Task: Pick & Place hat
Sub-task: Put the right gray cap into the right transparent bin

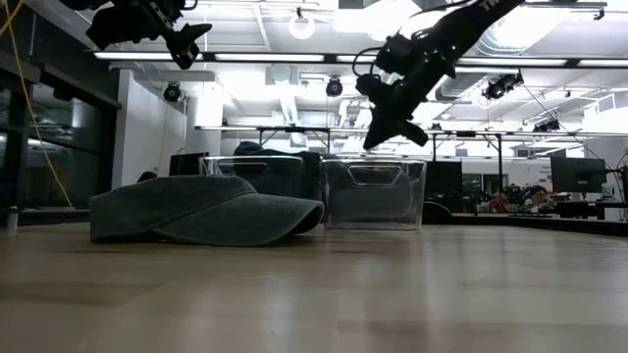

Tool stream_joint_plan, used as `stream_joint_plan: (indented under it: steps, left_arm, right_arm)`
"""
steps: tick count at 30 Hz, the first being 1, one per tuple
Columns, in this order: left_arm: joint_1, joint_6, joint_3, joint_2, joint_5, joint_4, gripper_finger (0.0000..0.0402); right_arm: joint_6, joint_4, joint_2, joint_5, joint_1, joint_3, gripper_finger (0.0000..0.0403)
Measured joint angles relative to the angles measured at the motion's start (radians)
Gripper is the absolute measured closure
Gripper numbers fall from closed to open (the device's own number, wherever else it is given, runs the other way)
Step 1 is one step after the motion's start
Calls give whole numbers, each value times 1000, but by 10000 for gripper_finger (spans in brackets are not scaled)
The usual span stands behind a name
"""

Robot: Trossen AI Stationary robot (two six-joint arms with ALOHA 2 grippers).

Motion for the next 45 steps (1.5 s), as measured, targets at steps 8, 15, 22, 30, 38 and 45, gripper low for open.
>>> stream_joint_plan:
  steps: [8,15,22,30,38,45]
  left_arm:
    - [0,0,0,0,-1,0,128]
    - [0,-2,0,0,-1,0,128]
    - [0,-6,0,0,-2,0,128]
    - [0,-6,0,0,-3,-1,128]
    - [0,-5,0,0,-3,-17,128]
    - [0,-3,0,0,-2,-29,128]
  right_arm:
    - [-146,7,36,-1,52,-2,403]
    - [-377,2,71,70,119,-2,403]
    - [-356,-5,103,157,118,-2,403]
    - [-348,-31,165,107,127,-2,403]
    - [-301,-75,195,120,131,-2,403]
    - [-287,-76,182,151,126,-2,403]
